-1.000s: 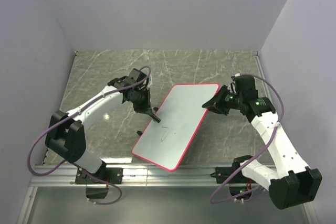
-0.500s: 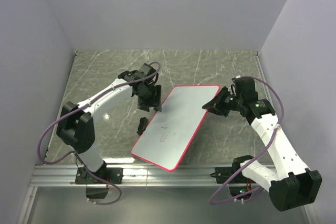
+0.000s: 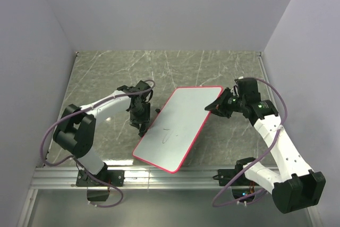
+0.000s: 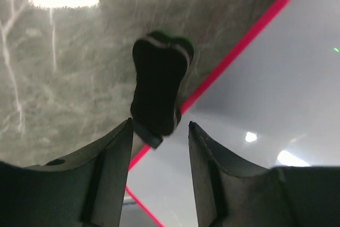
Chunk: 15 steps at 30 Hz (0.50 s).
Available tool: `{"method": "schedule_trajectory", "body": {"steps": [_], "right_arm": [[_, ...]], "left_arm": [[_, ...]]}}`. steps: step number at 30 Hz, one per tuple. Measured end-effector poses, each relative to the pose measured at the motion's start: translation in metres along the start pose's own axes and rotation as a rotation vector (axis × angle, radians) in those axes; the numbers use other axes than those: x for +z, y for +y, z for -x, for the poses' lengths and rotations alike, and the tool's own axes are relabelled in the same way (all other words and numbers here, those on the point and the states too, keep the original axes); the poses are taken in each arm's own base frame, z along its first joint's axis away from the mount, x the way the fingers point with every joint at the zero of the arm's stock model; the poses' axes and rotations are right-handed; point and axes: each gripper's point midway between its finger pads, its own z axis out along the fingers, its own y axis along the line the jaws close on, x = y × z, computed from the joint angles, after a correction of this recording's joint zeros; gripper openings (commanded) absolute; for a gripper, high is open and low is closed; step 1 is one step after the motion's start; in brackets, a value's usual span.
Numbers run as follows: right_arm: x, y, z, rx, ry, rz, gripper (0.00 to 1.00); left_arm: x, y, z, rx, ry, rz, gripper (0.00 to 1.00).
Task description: Erase the whiteboard
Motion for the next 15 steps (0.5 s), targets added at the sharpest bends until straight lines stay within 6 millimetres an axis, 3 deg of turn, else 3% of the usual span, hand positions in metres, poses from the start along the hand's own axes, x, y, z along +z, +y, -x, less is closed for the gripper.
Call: {"method": "schedule_trajectory", "body": {"steps": [6,12,15], "right_arm": [[0.006,0.000,0.004,0.007,0.008,-0.012,0.00],[0.008,0.001,0.006,0.003,0.012,-0.017,0.00],[0.009,0.000,0.006,0.004,0.014,-0.019,0.00]], "left_arm": [[0.025,0.004,0.012,-0.008,0.011,0.010,0.45],[0.034,0.015,0.024,-0.066,0.030,-0.013,0.33],[0.032,0.023,0.031,-0.100,0.033,-0.034,0.37]]}}
